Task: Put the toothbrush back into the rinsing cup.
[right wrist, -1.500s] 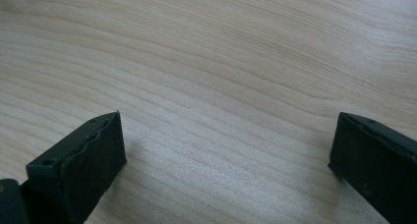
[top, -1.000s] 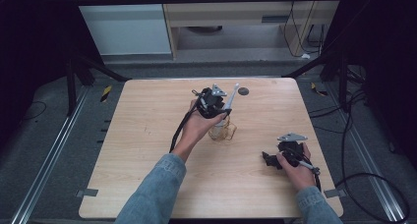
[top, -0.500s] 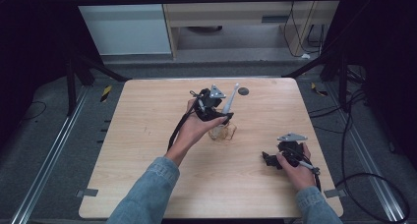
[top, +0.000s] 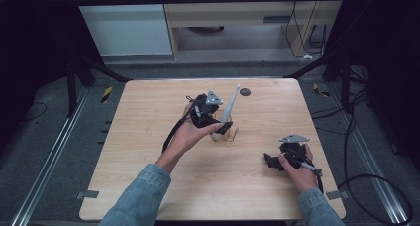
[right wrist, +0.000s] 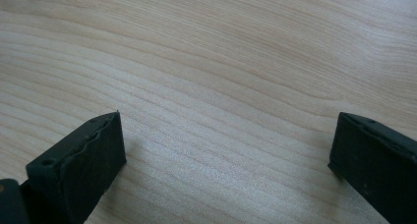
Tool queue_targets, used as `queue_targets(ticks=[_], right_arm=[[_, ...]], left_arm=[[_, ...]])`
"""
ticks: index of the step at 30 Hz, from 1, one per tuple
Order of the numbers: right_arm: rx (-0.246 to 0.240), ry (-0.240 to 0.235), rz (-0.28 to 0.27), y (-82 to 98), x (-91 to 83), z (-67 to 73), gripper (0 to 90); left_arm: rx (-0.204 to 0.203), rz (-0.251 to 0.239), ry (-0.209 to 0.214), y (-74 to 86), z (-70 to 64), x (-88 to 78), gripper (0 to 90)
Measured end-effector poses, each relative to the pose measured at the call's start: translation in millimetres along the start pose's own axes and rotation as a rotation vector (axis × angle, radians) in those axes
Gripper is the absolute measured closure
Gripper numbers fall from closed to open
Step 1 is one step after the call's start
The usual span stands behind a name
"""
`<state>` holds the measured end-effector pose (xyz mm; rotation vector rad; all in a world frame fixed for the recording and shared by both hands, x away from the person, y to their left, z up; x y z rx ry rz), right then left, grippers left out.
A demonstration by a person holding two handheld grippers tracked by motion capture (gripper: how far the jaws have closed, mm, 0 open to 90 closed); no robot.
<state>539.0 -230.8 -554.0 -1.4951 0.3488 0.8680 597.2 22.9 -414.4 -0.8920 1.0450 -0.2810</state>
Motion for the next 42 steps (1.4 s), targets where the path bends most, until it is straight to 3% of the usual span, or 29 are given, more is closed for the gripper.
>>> queue_targets(ticks=[4, 7, 12, 20, 25, 33, 42], right_arm=[[0.0, 0.0, 0.0, 0.0, 0.0, 0.0, 0.4], [0.003, 0.002, -0.001, 0.2, -0.1, 0.3, 0.4], [0.003, 0.001, -0.001, 0.2, -0.2, 0.4, 0.4], [0.003, 0.001, -0.001, 0.2, -0.2, 0.4, 0.4], [0.004, 0.0, -0.001, 0.2, -0.2, 0.4, 0.4], [0.004, 0.0, -0.001, 0.2, -0.2, 0.4, 0.4], [0.004, 0.0, 0.0, 0.2, -0.2, 0.5, 0.4]], left_arm=[[0.009, 0.0, 0.0, 3.7, -1.7, -7.4, 6.0], [-0.018, -0.013, 0.029, 7.5, -5.7, -13.5, 5.3], [0.002, -0.013, 0.027, 16.5, -10.4, -23.4, 4.9], [0.017, 0.017, 0.019, 42.2, -11.7, -32.7, 4.9], [0.001, 0.029, 0.009, 63.7, -8.8, -38.3, 4.9], [-0.01, 0.091, -0.014, 97.3, -1.8, -37.1, 4.9], [-0.02, 0.132, 0.011, 120.9, -9.6, -31.7, 4.9]])
Point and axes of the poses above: each handheld gripper's, and its own axes: x roughly forward along the jaws, y roughly out of its underside, z roughly to its left, the point moved 6 cm from there along x, roughly forward along the jaws, and after that the axes turned 8 degrees about x, right-handed, at the moved point
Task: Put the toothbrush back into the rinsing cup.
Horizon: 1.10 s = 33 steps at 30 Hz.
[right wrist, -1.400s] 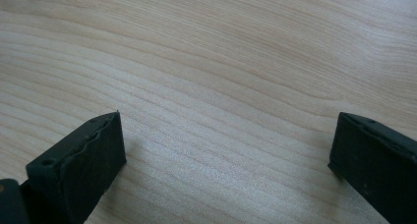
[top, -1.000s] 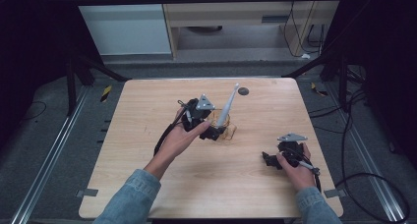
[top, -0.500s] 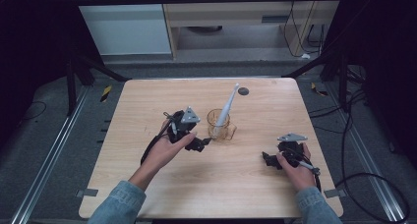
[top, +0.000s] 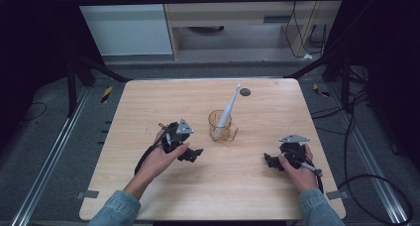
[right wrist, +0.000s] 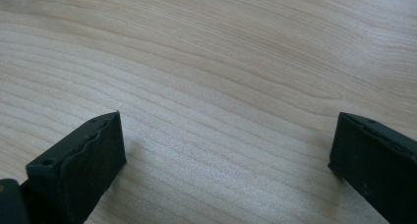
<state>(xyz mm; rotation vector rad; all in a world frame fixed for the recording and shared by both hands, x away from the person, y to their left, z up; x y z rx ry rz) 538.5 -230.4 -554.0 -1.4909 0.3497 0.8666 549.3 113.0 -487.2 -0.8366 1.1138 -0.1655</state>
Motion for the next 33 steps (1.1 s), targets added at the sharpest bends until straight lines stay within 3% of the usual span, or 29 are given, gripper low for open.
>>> queue_targets(ticks=[8, 16, 26, 33], right_arm=[[0.0, 0.0, 0.0, 0.0, 0.0, 0.0, 0.4], [-0.001, 0.002, -0.001, 0.0, 0.1, -0.2, 0.4], [0.0, 0.0, 0.0, 0.0, 0.0, -0.1, 0.4], [0.0, 0.001, 0.0, 0.0, 0.0, -0.1, 0.4]], left_arm=[[-0.028, 0.028, 0.003, 24.4, 0.7, 3.5, 5.0], [-0.071, 0.048, -0.01, 46.5, 9.8, 2.8, 5.0], [-0.116, 0.071, -0.074, 70.9, 28.7, -0.3, 4.9], [-0.139, 0.082, -0.094, 83.8, 35.3, -3.7, 4.9]])
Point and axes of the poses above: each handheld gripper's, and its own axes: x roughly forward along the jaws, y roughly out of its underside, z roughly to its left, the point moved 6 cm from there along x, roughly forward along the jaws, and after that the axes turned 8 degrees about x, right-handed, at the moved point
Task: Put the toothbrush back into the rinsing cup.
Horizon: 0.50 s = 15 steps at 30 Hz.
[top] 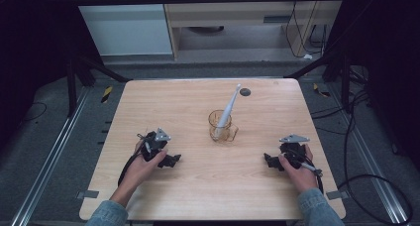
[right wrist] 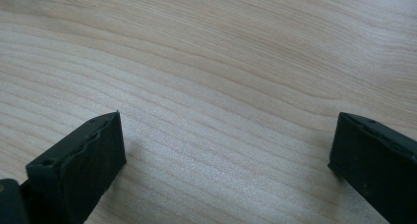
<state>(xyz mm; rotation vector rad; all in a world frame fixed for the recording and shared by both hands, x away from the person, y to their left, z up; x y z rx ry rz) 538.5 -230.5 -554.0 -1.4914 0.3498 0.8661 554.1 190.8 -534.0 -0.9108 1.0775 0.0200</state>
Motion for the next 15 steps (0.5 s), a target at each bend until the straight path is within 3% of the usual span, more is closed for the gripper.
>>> queue_targets(ticks=[10, 15], right_arm=[[0.0, 0.0, 0.0, 0.0, 0.0, 0.0, 0.4], [0.0, 0.0, 0.0, 0.0, 0.0, 0.0, 0.4]], left_arm=[[-0.046, -0.002, -0.019, 8.3, 13.3, 1.4, 5.1], [-0.061, 0.006, -0.059, 10.1, 27.0, 4.6, 5.3]])
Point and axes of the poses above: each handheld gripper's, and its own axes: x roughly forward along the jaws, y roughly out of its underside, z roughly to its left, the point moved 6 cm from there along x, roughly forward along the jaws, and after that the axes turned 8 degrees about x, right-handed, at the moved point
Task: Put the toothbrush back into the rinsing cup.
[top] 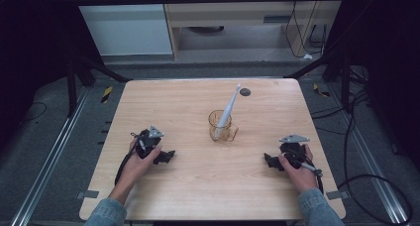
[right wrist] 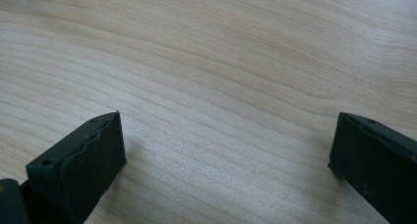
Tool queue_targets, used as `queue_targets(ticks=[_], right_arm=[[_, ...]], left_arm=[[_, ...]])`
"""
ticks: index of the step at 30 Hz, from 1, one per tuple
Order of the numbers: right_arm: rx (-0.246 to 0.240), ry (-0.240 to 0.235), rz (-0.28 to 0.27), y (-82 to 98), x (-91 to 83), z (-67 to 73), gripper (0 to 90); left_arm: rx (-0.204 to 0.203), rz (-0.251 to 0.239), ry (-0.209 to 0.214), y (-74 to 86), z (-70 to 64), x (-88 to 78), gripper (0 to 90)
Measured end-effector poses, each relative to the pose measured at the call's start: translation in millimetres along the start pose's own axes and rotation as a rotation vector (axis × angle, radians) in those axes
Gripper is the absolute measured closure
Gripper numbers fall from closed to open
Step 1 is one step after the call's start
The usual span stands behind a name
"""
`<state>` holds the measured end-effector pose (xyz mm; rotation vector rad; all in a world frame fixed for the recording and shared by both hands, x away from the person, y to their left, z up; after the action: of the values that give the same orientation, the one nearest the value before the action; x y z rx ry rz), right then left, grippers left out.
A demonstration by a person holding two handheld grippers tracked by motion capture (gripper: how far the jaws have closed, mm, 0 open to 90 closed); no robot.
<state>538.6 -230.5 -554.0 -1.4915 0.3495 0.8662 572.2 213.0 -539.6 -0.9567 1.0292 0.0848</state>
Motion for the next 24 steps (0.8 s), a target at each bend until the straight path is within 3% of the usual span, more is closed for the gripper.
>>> queue_targets(ticks=[9, 18, 24], right_arm=[[0.0, 0.0, 0.0, 0.0, 0.0, 0.0, 0.4], [0.0, 0.0, 0.0, 0.0, 0.0, 0.0, 0.4], [-0.001, 0.0, 0.0, 0.0, 0.0, -0.1, 0.4]], left_arm=[[-0.058, -0.026, 0.012, 1.1, 11.5, 10.2, 4.0], [-0.055, -0.082, 0.008, 0.9, 16.0, 15.8, 1.2], [-0.051, -0.083, 0.013, 0.7, 16.7, 16.6, 0.0]])
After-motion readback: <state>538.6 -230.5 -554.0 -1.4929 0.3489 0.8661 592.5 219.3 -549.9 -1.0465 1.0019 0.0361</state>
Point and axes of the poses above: each handheld gripper's, and its own axes: x roughly forward along the jaws, y roughly out of its underside, z roughly to its left, the point moved 6 cm from there along x, roughly forward along the jaws, and after that the axes turned 8 degrees about x, right-handed, at the moved point
